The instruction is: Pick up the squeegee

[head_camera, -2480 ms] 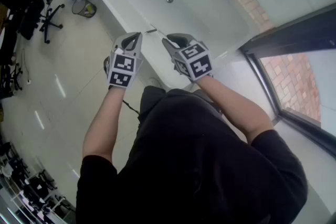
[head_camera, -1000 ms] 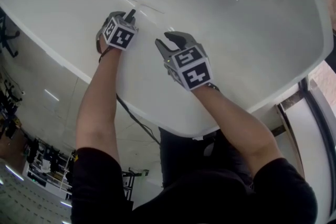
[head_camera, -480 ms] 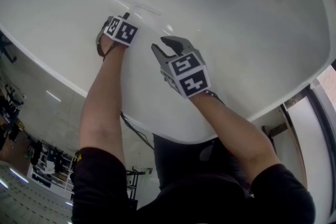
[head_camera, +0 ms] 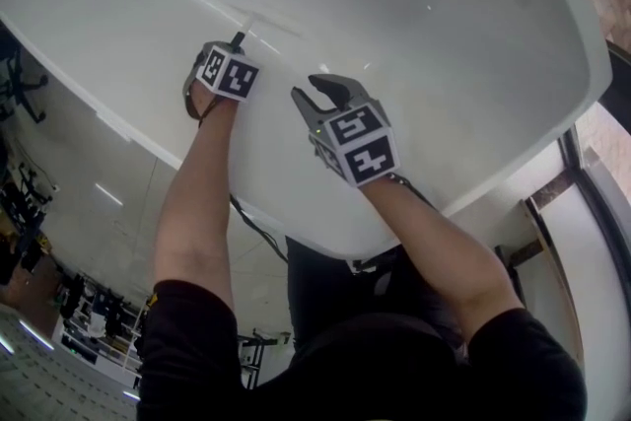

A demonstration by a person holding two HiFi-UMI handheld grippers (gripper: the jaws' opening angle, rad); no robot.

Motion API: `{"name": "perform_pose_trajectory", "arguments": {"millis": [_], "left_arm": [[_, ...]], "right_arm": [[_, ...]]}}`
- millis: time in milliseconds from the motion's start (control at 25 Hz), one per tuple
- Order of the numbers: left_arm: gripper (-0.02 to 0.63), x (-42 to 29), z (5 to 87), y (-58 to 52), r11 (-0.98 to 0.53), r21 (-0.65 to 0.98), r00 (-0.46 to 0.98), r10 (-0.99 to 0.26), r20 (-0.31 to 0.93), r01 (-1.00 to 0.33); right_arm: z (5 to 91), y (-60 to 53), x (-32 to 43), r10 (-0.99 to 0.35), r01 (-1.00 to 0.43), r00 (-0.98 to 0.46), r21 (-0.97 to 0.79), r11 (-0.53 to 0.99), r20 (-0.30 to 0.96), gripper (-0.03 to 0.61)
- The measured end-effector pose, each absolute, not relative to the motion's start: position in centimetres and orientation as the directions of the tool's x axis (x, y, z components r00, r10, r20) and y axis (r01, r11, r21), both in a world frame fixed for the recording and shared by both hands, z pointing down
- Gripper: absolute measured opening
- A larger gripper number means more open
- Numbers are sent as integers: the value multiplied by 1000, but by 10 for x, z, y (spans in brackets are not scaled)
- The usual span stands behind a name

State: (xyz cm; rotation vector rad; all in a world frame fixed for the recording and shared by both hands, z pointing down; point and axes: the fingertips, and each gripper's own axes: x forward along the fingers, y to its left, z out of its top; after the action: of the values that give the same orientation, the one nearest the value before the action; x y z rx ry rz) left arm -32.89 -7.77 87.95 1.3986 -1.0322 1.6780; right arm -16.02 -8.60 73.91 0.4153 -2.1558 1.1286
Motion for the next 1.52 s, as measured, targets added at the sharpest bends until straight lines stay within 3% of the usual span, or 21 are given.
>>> {"name": "perform_pose_trajectory", "arguments": {"millis": [440,720,840,1080,1520], "left_arm": [[91,-231,632,-60,-275,-187,-109,-274,956,-943],[89,-172,458,-8,-166,-202,-94,-502,860,-965],[89,-159,398,12,-142,-205,-83,-590,803,-969],[89,-143,331,64,-96,-173,-50,-729,683,-980],[89,-136,291,151,-64,-184,-51,-826,562,-981]], "right_arm": [[537,-74,-106,-39,-432,-786,-504,748,617,126],[406,-37,-62,-77,-346,-818,-381,857,569,123],[360,-23,-53,-119,-331,-838,-322,887,533,90],[297,23,-37,-218,-355,-855,-224,907,471,69],[252,113,-33,-291,-373,-868,-142,917,403,9]]}}
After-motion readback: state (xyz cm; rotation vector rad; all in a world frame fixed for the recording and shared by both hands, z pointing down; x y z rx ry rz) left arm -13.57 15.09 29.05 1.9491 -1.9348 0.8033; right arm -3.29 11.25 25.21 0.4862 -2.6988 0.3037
